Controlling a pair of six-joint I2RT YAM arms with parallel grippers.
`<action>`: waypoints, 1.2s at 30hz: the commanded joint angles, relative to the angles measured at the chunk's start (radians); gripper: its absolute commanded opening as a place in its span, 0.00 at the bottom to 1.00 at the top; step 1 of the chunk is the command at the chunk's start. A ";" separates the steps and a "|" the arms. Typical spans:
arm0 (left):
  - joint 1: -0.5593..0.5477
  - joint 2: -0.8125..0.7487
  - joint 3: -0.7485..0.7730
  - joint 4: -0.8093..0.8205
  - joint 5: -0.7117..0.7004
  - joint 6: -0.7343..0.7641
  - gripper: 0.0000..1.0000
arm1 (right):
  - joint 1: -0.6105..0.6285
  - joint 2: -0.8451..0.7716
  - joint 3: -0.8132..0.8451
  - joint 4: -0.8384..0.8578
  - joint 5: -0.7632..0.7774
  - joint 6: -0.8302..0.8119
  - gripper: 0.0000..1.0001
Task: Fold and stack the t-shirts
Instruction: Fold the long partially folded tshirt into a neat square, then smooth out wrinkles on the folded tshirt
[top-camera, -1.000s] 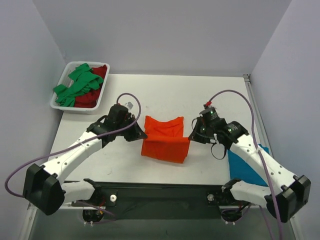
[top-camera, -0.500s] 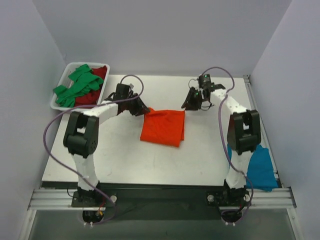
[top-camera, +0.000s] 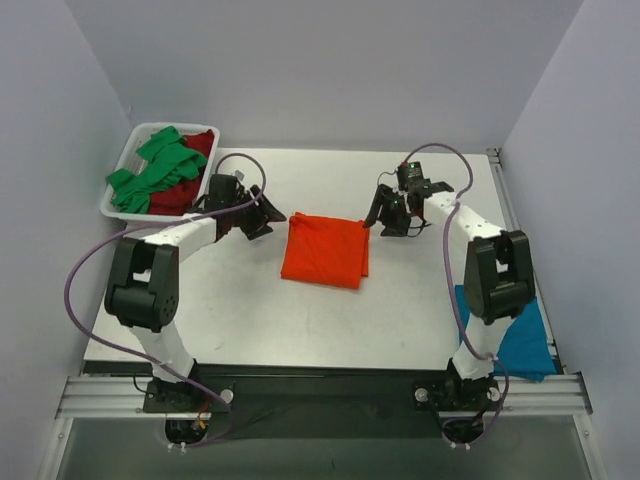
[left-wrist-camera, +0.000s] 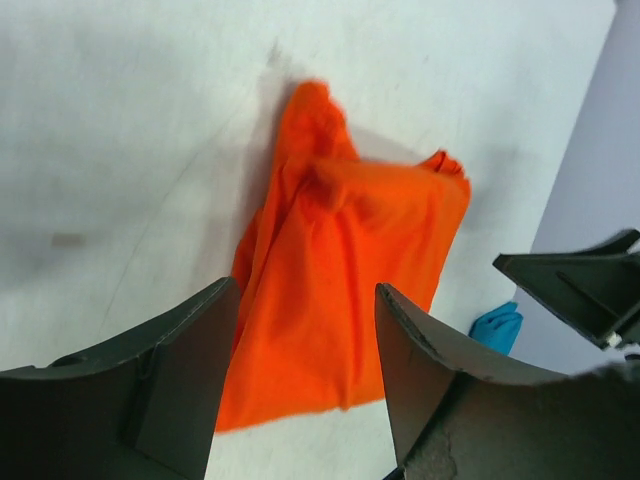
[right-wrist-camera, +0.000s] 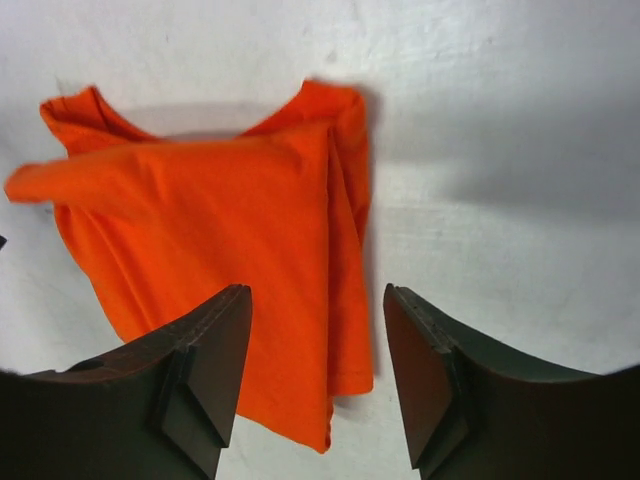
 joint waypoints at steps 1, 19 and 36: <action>-0.036 -0.156 -0.135 -0.043 -0.127 -0.009 0.66 | 0.077 -0.198 -0.194 0.007 0.116 0.022 0.54; -0.233 -0.256 -0.366 -0.051 -0.310 0.082 0.45 | 0.327 -0.413 -0.561 0.178 0.251 0.151 0.37; -0.253 -0.181 -0.387 0.104 -0.224 0.067 0.00 | 0.343 -0.358 -0.523 0.190 0.260 0.173 0.12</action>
